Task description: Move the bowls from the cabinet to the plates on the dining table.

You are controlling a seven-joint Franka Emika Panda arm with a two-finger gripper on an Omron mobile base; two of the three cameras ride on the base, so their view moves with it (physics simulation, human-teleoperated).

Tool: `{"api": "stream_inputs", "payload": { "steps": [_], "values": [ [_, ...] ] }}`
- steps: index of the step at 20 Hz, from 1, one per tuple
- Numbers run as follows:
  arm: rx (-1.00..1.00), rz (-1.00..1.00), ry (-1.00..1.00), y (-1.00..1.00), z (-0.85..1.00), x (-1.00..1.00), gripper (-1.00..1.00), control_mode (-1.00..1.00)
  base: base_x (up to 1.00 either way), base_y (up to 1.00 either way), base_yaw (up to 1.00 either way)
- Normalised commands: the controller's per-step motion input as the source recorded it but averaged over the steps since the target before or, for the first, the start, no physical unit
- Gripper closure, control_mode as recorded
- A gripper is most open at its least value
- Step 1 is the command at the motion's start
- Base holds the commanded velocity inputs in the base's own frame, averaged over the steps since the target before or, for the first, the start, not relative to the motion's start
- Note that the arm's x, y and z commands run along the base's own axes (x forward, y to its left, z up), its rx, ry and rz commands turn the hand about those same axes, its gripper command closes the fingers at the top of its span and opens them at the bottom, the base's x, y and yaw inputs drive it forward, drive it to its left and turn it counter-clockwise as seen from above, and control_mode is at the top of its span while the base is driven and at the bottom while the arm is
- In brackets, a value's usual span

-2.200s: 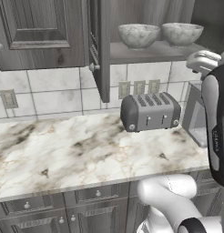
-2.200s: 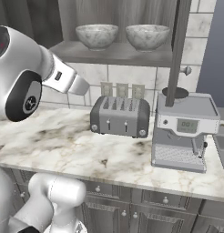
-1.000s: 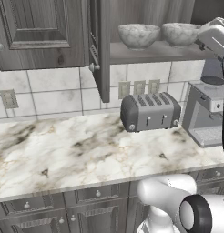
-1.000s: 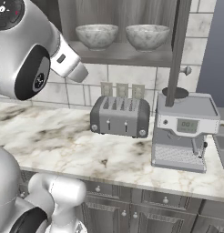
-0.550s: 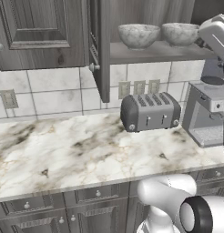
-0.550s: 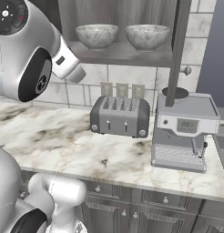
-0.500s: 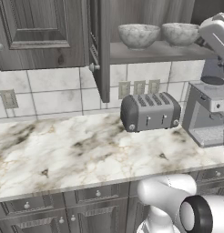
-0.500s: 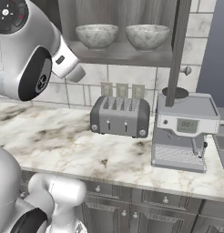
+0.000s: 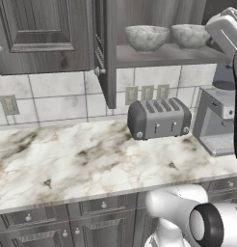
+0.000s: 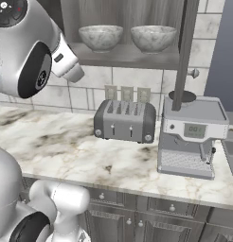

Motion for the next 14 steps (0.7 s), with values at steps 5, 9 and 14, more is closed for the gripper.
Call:
{"api": "stream_inputs", "payload": {
  "steps": [5, 9, 14],
  "values": [
    [0.05, -0.03, 0.0, 0.16, 0.0, 0.18, -1.0, -1.0, 0.0, 0.0, 0.0],
    [0.03, -0.03, 0.0, 0.1, 0.0, 0.38, -1.0, -1.0, 0.0, 0.0, 0.0],
    [0.02, -0.02, 0.0, 0.07, 0.0, 0.45, -1.0, -1.0, 0.0, 0.0, 0.0]
  ]
}}
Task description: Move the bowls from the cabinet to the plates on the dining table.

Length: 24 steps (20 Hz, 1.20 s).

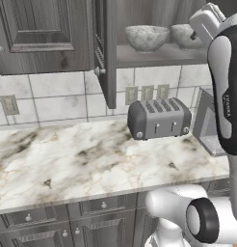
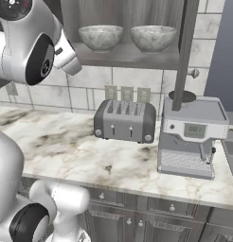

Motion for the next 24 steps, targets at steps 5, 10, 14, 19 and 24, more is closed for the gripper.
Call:
{"api": "stream_inputs", "payload": {
  "steps": [5, 10, 14, 19, 24],
  "values": [
    [0.01, -0.01, 0.0, 0.03, 0.0, 0.49, -1.0, -1.0, 0.0, 0.0, 0.0],
    [0.04, 0.0, 0.0, 0.06, 0.0, 0.43, -1.0, -1.0, 0.0, 0.0, 0.0],
    [0.07, 0.0, 0.0, 0.0, 0.0, 0.33, -1.0, -1.0, 0.0, 0.0, 0.0],
    [0.02, 0.01, 0.06, -0.03, 0.0, 0.17, -1.0, -1.0, 0.0, 0.0, 0.0],
    [0.0, 0.07, 0.07, -0.19, -0.02, 0.15, -1.0, -1.0, 0.0, 0.0, 0.0]
  ]
}}
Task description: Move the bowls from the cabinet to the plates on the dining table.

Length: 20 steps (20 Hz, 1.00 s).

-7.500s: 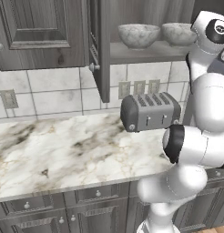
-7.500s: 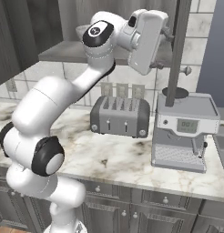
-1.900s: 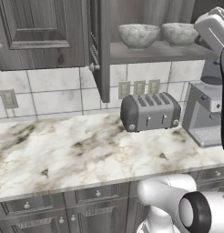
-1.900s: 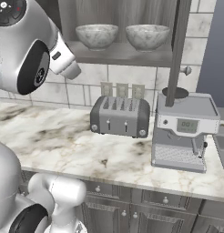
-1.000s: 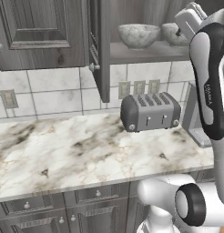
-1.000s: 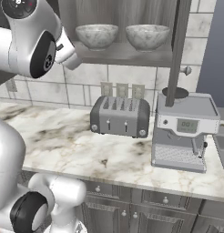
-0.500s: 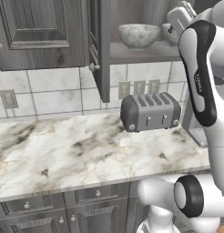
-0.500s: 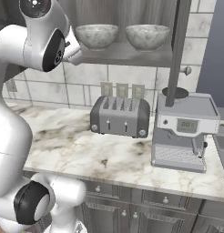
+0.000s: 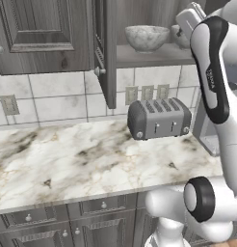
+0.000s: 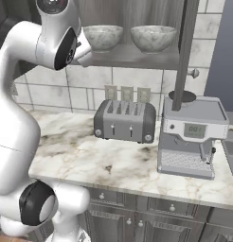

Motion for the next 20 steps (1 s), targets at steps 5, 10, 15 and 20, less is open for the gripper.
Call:
{"api": "stream_inputs", "payload": {
  "steps": [5, 10, 15, 20],
  "values": [
    [0.01, 0.08, 0.02, -0.19, -0.01, 0.24, -1.0, -1.0, 0.0, 0.0, 0.0],
    [0.03, 0.09, 0.0, -0.04, -0.17, 0.38, -1.0, -1.0, 0.0, 0.0, 0.0],
    [0.02, 0.07, 0.0, 0.0, -0.09, 0.43, -1.0, -1.0, 0.0, 0.0, 0.0],
    [0.02, 0.02, 0.0, 0.0, 0.0, 0.51, -1.0, -1.0, 0.0, 0.0, 0.0]
  ]
}}
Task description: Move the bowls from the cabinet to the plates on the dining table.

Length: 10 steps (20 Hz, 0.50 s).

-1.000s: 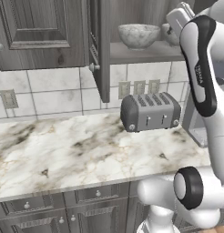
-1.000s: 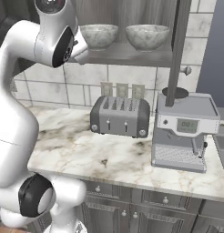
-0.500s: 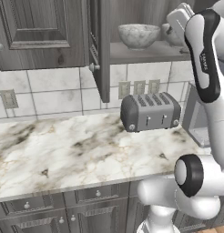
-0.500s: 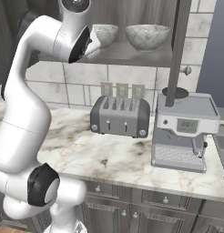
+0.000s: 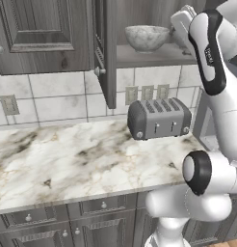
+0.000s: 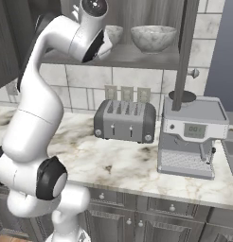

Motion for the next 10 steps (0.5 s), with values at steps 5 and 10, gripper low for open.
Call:
{"api": "stream_inputs", "payload": {
  "steps": [5, 10],
  "values": [
    [0.01, 0.0, 0.0, 0.0, 0.0, 0.53, -1.0, -1.0, 0.0, 0.0, 0.0],
    [0.0, 0.0, 0.0, 0.0, 0.02, 0.41, -1.0, -1.0, 0.0, 0.0, 0.0]
  ]
}}
